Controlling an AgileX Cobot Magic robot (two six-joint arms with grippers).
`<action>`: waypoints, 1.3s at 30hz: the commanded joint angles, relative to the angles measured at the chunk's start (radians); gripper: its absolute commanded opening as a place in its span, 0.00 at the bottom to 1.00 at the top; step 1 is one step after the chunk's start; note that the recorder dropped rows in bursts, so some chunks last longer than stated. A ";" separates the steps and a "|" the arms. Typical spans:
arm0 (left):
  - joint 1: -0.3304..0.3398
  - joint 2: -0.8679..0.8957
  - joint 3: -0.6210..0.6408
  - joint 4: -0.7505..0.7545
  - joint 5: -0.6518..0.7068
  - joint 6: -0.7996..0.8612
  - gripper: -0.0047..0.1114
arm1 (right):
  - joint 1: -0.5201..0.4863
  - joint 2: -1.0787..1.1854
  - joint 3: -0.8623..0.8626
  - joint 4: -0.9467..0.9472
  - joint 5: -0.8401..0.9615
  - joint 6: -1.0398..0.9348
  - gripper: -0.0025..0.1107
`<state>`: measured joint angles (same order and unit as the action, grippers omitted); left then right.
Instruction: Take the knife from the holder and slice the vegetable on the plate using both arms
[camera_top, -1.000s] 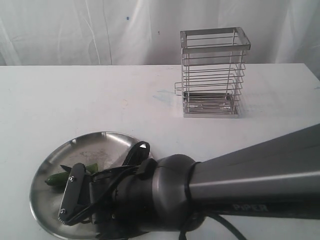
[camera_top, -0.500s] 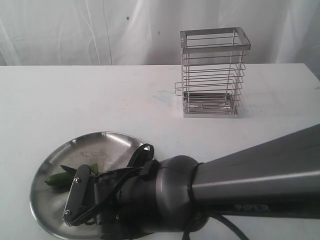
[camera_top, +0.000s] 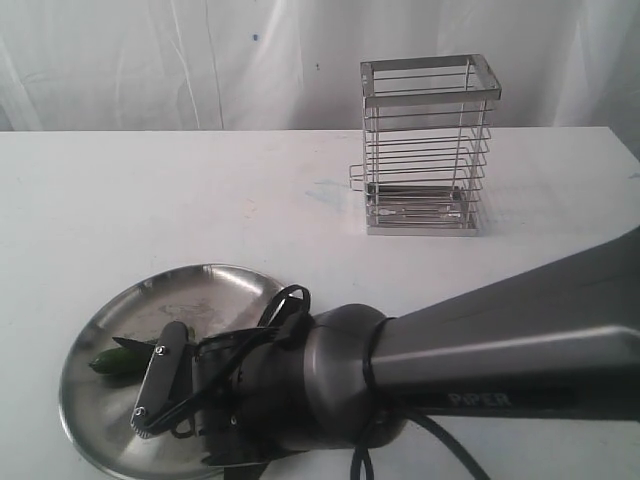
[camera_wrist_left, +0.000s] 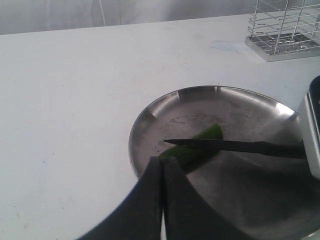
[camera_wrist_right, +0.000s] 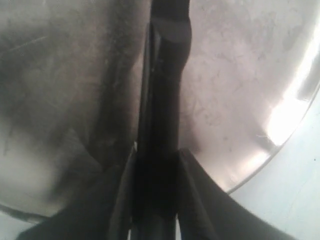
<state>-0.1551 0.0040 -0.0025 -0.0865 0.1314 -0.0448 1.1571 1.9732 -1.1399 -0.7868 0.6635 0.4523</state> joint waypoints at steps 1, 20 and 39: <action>-0.006 -0.004 0.003 -0.009 0.000 -0.001 0.04 | -0.012 -0.018 -0.026 0.001 0.005 0.001 0.11; -0.006 -0.004 0.003 -0.009 0.000 -0.001 0.04 | -0.166 -0.274 -0.042 1.205 -0.044 -0.134 0.10; -0.006 -0.004 0.003 -0.009 0.000 -0.001 0.04 | -0.203 -0.244 0.129 1.388 -0.179 -0.340 0.10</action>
<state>-0.1551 0.0040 -0.0025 -0.0865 0.1314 -0.0448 0.9596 1.7142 -1.0326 0.6196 0.4951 0.1446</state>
